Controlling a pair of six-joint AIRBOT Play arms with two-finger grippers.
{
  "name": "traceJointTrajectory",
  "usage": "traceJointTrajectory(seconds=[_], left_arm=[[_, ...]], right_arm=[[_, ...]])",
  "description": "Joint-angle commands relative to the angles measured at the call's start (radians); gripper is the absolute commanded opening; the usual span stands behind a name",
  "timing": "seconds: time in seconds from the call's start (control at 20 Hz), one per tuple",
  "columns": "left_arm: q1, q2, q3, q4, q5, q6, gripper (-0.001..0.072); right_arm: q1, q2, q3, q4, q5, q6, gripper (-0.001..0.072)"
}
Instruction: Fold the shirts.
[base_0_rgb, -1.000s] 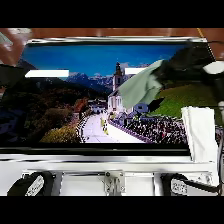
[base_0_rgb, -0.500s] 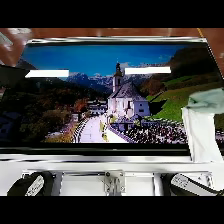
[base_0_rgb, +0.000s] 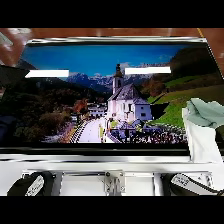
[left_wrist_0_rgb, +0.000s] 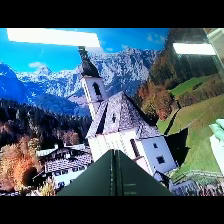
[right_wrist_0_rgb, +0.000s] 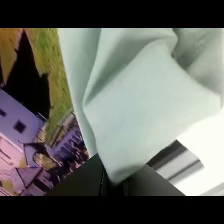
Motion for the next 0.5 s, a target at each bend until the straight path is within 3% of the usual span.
traceJointTrajectory(seconds=[0.0,0.25,0.45], left_arm=[[0.001,0.0,0.0,0.0,0.0,0.011,0.004],[0.001,0.0,0.0,0.0,0.0,0.011,0.0039],[0.001,0.0,0.0,0.0,0.003,0.011,0.004]], right_arm=[[-0.002,0.015,-0.014,-0.137,0.168,0.004,0.0064],[-0.003,0.11,-0.241,-0.34,0.167,-0.002,0.0064],[-0.002,0.148,-0.479,-0.335,0.09,-0.01,0.0064]])
